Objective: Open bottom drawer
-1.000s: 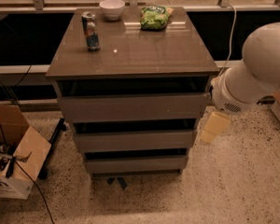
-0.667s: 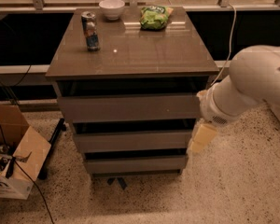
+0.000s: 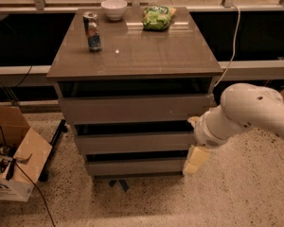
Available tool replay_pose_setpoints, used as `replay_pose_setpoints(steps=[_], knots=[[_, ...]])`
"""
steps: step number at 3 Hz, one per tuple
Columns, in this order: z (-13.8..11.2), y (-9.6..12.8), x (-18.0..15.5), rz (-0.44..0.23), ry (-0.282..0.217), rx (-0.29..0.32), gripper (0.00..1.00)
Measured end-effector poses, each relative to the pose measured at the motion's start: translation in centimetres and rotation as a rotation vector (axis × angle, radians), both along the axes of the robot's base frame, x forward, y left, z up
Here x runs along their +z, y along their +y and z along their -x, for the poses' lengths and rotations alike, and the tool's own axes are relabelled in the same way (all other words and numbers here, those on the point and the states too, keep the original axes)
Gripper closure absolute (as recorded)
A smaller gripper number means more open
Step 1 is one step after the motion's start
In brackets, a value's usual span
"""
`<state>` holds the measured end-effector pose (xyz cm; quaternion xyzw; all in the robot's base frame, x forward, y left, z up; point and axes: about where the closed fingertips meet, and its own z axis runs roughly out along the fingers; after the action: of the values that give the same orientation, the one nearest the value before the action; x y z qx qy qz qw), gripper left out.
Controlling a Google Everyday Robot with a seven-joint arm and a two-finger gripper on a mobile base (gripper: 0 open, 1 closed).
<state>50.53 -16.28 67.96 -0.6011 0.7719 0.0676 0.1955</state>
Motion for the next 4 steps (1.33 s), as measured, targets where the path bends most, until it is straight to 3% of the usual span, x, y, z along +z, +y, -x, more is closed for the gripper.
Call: replay_pose_setpoints(steps=[1,2,3,4], knots=[[-0.1,-0.7,-7.0,-0.053,0.066,0.027,0.0],[-0.1,-0.7,-7.3,-0.055,0.07,0.026,0.0],[-0.3,-0.5,-7.9,-0.005,0.084,-0.015,0.0],[-1.7,0.4,-11.0,0.119,0.083,-0.035,0.0]])
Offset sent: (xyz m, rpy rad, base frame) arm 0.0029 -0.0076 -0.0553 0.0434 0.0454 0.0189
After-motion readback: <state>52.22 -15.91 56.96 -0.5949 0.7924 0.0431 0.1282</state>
